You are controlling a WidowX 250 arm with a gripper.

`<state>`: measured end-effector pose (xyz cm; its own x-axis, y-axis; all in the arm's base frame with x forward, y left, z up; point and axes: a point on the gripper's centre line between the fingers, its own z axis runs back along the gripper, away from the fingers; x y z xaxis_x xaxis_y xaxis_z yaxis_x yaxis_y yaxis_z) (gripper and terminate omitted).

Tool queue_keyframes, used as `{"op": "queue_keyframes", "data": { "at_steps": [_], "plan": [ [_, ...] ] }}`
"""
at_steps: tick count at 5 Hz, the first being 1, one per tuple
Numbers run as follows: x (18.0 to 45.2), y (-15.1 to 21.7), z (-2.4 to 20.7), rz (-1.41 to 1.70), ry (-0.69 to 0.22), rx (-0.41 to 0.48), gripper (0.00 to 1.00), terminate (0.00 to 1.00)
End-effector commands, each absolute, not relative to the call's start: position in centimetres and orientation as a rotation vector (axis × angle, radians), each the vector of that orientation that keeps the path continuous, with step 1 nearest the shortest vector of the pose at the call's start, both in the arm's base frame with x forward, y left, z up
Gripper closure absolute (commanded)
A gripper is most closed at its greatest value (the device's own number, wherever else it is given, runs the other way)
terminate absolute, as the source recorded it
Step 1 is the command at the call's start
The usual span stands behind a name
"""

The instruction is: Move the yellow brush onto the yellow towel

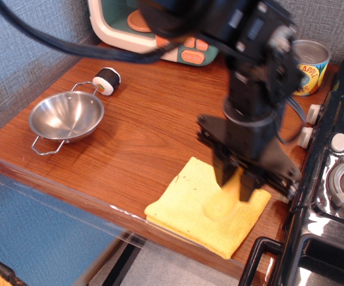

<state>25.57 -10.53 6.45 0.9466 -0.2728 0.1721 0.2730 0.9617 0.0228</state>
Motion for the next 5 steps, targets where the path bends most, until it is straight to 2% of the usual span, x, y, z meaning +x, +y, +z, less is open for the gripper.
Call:
{"op": "queue_keyframes", "data": {
  "at_steps": [1,3,4,5],
  "plan": [
    [25.2,-8.3,5.7,-0.211,-0.162,0.020,1.00,0.00],
    [24.5,-6.6,5.2,-0.171,-0.136,0.042,1.00,0.00],
    [24.2,-6.9,5.0,-0.198,-0.118,0.046,0.00,0.00],
    [24.1,-7.1,4.9,-0.205,-0.114,0.048,0.00,0.00]
  ]
}}
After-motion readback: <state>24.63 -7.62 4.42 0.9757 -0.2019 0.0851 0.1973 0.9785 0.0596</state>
